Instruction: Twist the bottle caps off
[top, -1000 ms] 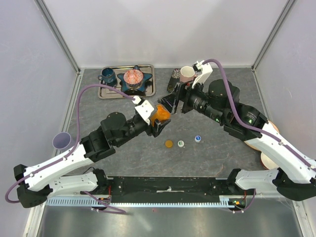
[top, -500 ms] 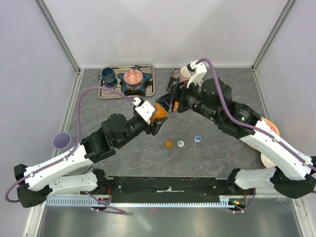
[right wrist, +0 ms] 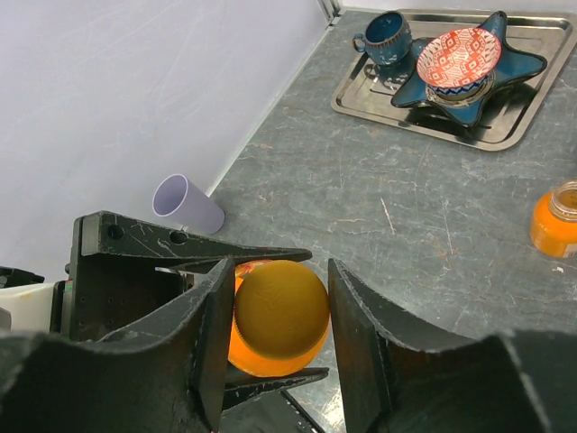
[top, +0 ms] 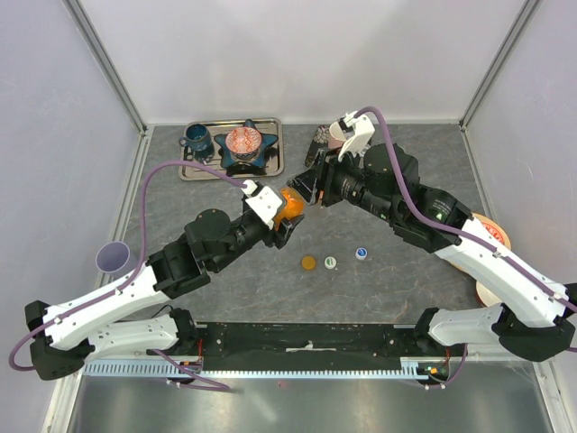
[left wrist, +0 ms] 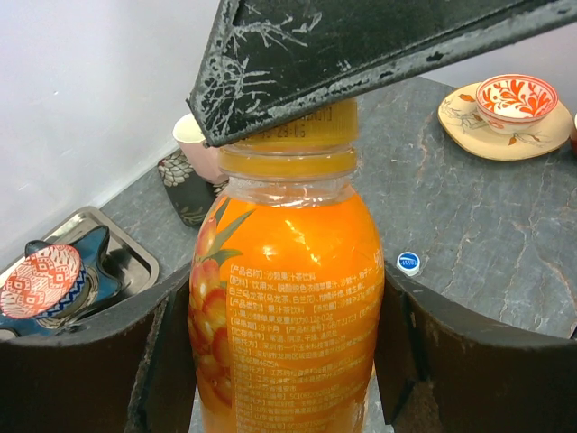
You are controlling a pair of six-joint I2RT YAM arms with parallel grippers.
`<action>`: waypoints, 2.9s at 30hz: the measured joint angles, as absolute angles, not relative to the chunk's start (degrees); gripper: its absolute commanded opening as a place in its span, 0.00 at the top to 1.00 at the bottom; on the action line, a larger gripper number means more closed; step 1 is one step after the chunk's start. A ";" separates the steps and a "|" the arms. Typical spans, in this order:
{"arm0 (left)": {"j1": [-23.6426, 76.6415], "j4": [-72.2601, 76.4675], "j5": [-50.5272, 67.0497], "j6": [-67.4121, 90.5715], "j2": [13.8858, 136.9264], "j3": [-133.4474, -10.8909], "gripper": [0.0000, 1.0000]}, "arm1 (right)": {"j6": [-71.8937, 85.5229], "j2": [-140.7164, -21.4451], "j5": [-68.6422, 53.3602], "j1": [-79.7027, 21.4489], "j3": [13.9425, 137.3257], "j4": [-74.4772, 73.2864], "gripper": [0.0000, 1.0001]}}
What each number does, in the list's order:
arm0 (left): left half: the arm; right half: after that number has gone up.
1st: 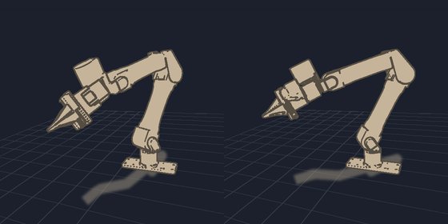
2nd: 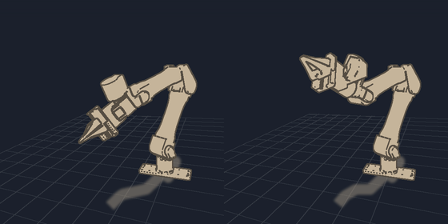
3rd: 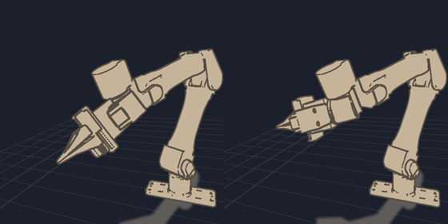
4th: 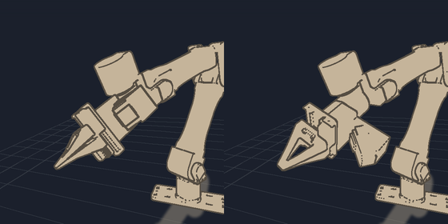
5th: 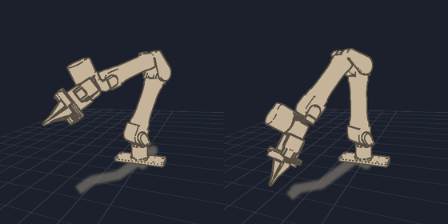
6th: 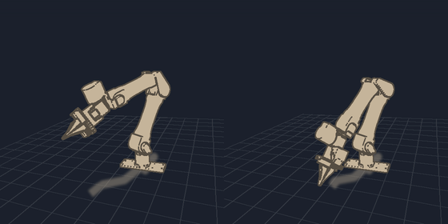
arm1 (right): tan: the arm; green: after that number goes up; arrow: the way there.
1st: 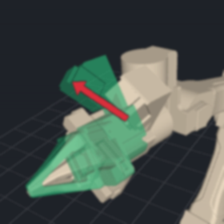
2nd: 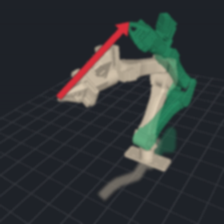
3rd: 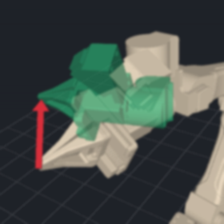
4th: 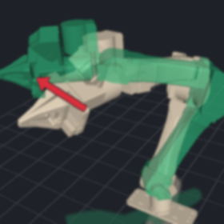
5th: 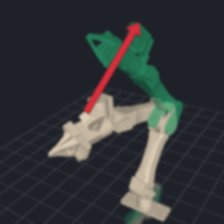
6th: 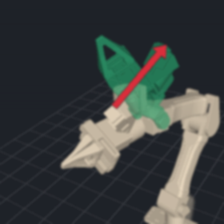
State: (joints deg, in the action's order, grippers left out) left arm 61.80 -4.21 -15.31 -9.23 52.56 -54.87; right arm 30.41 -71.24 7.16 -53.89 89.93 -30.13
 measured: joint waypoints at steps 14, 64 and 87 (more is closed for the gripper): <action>61.84 -4.19 -16.03 -9.52 52.51 -54.37 0.60 | 30.87 -71.22 7.01 -53.89 87.99 -29.34 0.54; 36.62 11.46 51.46 26.11 53.17 -52.29 0.62 | 10.76 -46.00 -2.72 -54.15 74.41 -17.78 1.00; 36.67 -13.67 0.10 15.29 18.52 -41.36 0.61 | 26.59 -97.56 3.09 -54.41 56.14 -4.45 1.00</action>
